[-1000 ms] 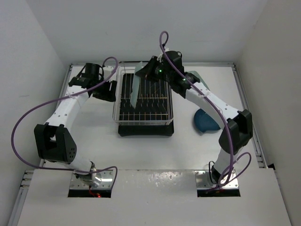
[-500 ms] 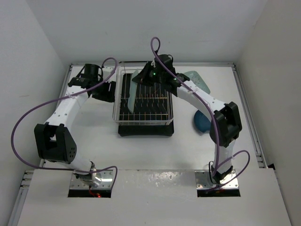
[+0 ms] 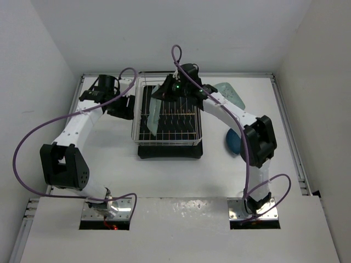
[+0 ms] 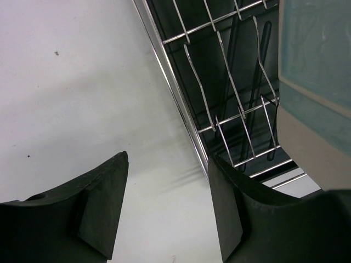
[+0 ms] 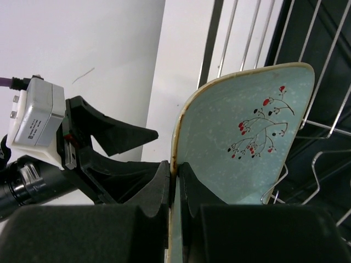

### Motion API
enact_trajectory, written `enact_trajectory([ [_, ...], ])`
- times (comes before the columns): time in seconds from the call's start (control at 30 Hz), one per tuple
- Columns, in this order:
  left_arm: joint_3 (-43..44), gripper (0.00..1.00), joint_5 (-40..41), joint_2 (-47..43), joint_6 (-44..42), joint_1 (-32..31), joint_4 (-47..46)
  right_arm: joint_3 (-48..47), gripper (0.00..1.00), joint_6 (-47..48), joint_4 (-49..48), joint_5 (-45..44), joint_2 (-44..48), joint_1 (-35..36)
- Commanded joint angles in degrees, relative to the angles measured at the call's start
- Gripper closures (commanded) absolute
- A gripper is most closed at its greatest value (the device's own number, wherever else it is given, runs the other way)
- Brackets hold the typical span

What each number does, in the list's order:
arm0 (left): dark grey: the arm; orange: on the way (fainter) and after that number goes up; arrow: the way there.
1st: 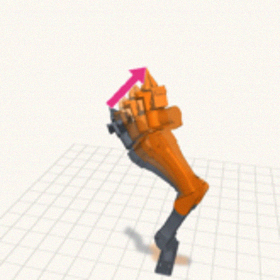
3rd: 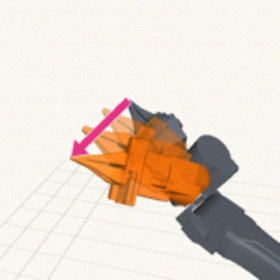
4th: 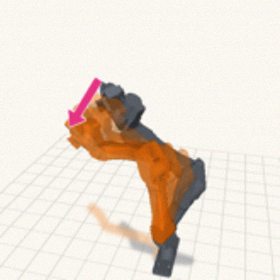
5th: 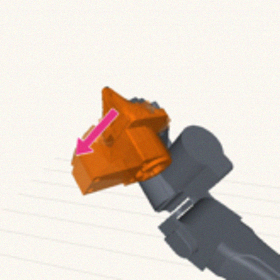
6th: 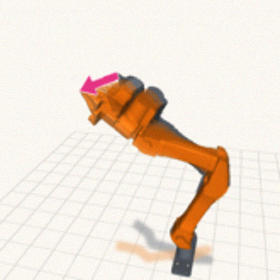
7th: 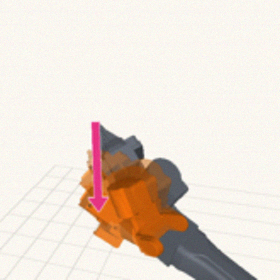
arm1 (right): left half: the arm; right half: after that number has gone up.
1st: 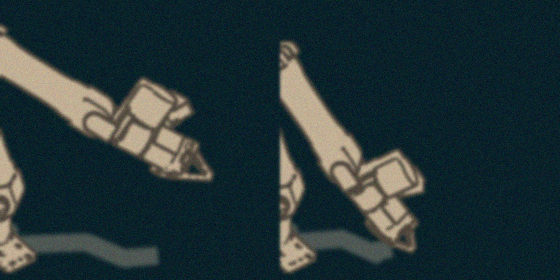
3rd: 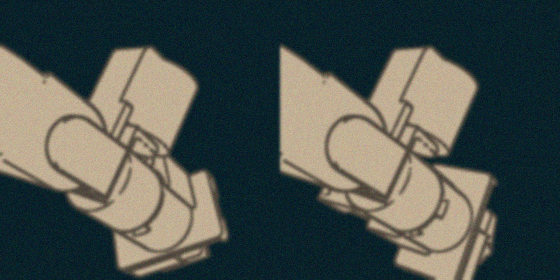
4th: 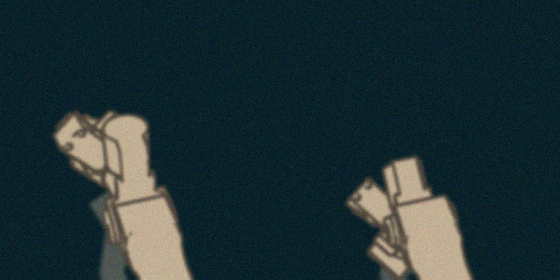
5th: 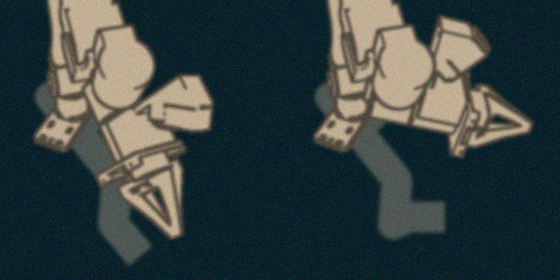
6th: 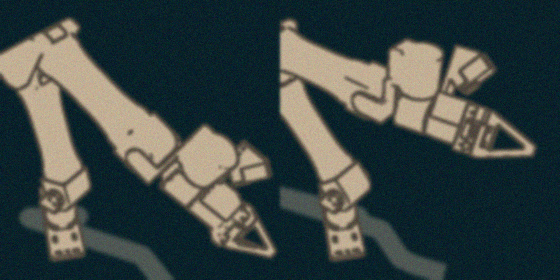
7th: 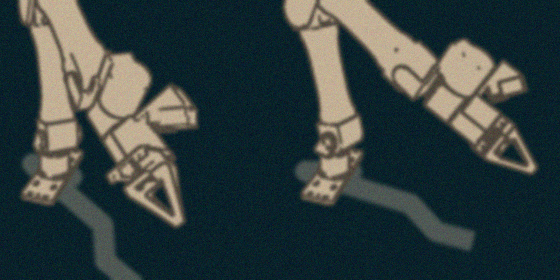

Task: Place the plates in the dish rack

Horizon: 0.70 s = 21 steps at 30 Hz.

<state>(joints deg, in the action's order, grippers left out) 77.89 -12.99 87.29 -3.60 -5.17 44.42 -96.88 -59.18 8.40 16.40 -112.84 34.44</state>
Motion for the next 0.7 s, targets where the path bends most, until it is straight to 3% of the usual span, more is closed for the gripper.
enact_trajectory([
  [0.0, 0.0, 0.36, -1.6, -0.2, -0.3, 0.7, -1.2, -4.1, 1.00, 2.9, -1.3, 5.0, -2.6, 0.2],
  [0.37, 0.0, 0.36, -1.6, -0.2, -0.3, 0.7, -1.2, -8.3, 1.00, 15.0, 1.4, 7.9, 1.4, 1.3],
  [0.67, 0.0, 0.36, -2.1, 0.3, -0.3, 0.7, -1.2, -7.2, 1.00, 13.6, 2.4, 4.4, 2.3, 1.2],
])
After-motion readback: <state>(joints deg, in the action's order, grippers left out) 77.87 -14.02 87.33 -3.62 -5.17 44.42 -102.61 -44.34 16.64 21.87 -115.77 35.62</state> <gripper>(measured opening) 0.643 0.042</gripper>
